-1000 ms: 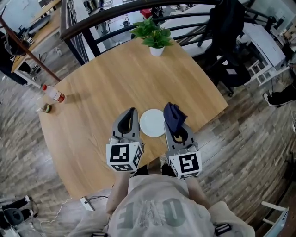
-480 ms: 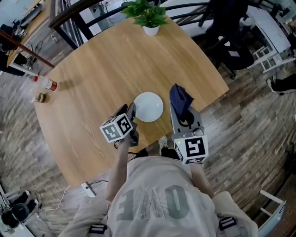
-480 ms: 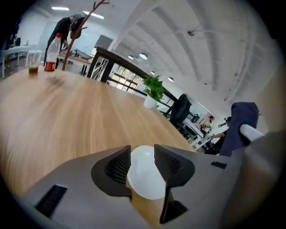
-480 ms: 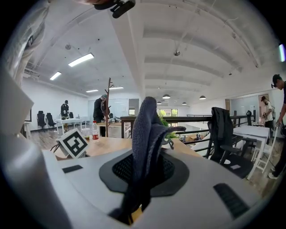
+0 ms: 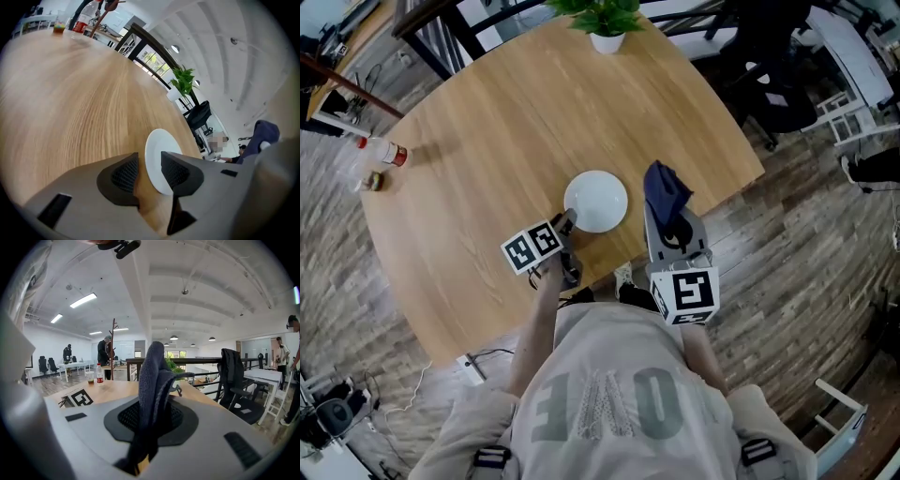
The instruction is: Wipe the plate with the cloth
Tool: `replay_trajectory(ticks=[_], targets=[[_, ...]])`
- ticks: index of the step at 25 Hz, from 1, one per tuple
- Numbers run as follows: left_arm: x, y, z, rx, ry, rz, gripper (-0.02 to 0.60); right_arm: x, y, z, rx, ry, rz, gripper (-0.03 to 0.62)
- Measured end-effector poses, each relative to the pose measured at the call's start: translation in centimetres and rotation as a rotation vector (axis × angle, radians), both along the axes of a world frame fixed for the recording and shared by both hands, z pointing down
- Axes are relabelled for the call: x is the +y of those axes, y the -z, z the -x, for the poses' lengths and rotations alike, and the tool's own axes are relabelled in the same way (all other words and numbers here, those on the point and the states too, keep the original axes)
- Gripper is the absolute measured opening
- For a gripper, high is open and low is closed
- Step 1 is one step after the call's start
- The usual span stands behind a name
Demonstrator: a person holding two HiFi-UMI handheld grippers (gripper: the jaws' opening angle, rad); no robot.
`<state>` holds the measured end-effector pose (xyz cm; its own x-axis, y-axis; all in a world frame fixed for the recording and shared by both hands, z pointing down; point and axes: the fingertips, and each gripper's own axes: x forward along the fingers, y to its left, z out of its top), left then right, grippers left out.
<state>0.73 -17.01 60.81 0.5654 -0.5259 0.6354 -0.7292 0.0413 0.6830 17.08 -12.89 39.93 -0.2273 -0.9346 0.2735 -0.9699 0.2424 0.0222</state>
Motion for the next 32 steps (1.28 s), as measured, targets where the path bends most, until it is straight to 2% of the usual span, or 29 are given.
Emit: replay_trajectory(ticks=[2,4,6,10,14,16,19,24,27,29,32], targets=[[-0.1,-0.1,-0.2,0.085,0.054,0.032,0.155,0.0,-0.2,0.0,0.003,-0.004,0.003,0.06],[-0.2,-0.2,-0.4,0.118,0.078,0.043,0.142,0.1,-0.3,0.1,0.004,-0.008,0.007,0.06],[-0.2,-0.3,-0.5,0.08,0.048,0.035,0.127,0.2,-0.3,0.1,0.004,-0.012,0.009,0.06],[0.1,-0.8,-0.4,0.022,0.024,0.039,0.048,0.4,-0.5,0.1,0.007,-0.016,0.015,0.06],[0.0,-0.9,-0.3,0.008,0.026,0.034,0.046,0.3,-1.2,0.4,0.055,0.001,0.035,0.06],[0.0,-1.0,-0.4,0.003,0.027,0.031,0.044,-0.1,-2.1,0.8,0.126,0.032,0.056,0.061],[0.0,-0.9,-0.4,0.006,0.024,0.031,0.043,-1.5,-5.0,1.0,0.309,0.115,0.11,0.06],[-0.1,-0.9,-0.6,0.006,0.022,0.032,0.043,-4.6,-11.6,2.0,0.579,0.336,0.244,0.06],[0.0,-0.9,-0.6,0.004,0.021,0.032,0.043,-5.6,-14.8,3.0,0.609,0.445,0.331,0.06],[0.1,-0.9,-0.7,0.003,0.019,0.031,0.043,-6.3,-16.2,3.0,0.601,0.465,0.38,0.06],[-0.1,-0.8,-0.7,0.009,0.018,0.03,0.043,-7.4,-17.9,2.4,0.677,0.468,0.425,0.06]])
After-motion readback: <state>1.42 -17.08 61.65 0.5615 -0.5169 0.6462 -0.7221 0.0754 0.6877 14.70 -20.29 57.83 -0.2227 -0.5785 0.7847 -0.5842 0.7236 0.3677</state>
